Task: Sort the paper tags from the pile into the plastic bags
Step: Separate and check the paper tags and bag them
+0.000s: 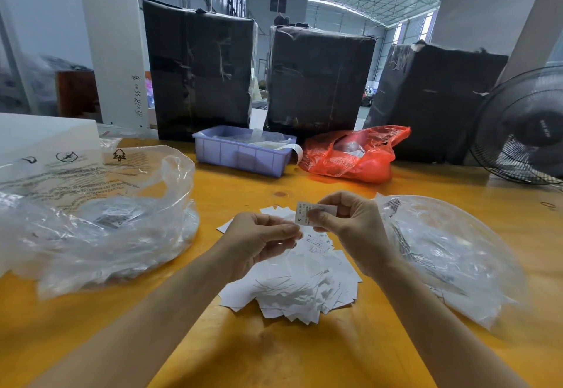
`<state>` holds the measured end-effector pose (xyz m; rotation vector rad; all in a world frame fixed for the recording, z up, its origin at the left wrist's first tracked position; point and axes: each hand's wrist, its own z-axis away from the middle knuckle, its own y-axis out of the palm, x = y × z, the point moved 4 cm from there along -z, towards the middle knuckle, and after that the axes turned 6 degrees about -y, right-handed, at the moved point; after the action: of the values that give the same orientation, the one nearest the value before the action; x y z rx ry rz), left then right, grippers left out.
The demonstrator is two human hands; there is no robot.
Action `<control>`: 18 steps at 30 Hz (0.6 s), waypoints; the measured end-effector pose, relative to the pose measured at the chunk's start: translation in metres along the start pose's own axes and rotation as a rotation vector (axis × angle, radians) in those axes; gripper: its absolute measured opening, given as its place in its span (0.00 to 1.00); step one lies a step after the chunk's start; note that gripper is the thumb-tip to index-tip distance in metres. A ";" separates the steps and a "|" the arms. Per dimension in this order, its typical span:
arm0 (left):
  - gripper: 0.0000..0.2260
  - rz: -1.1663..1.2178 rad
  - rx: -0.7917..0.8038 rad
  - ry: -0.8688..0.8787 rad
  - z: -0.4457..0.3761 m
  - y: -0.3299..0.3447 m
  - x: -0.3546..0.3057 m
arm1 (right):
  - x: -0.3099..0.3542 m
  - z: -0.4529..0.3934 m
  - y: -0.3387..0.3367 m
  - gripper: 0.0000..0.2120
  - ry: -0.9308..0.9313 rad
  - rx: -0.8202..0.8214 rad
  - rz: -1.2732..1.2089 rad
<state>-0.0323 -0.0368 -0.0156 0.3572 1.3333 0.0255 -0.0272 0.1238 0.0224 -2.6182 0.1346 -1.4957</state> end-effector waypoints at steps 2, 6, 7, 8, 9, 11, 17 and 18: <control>0.07 0.011 -0.002 -0.003 0.000 -0.001 -0.001 | -0.001 0.000 -0.001 0.07 0.013 -0.002 0.003; 0.10 0.005 0.000 0.006 0.001 -0.001 -0.002 | -0.004 0.000 -0.003 0.07 0.078 0.016 -0.023; 0.11 -0.004 -0.006 0.014 0.001 0.000 -0.002 | -0.005 0.000 -0.002 0.07 0.105 0.030 -0.038; 0.12 -0.013 -0.013 0.023 0.001 0.000 -0.002 | -0.007 0.000 -0.001 0.07 0.134 0.046 -0.059; 0.13 -0.021 -0.020 0.032 0.001 0.000 -0.002 | -0.008 0.000 0.000 0.07 0.164 0.063 -0.080; 0.14 -0.037 -0.037 0.050 0.000 0.000 -0.001 | -0.011 0.001 0.002 0.07 0.219 0.102 -0.108; 0.07 -0.113 -0.105 0.137 -0.002 -0.003 0.000 | -0.016 0.004 0.006 0.06 0.303 0.252 -0.052; 0.07 -0.128 -0.107 0.147 -0.002 -0.002 0.001 | -0.016 0.004 0.006 0.07 0.301 0.270 -0.033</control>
<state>-0.0345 -0.0384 -0.0174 0.1809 1.4916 0.0162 -0.0320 0.1199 0.0056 -2.1880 -0.0795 -1.7722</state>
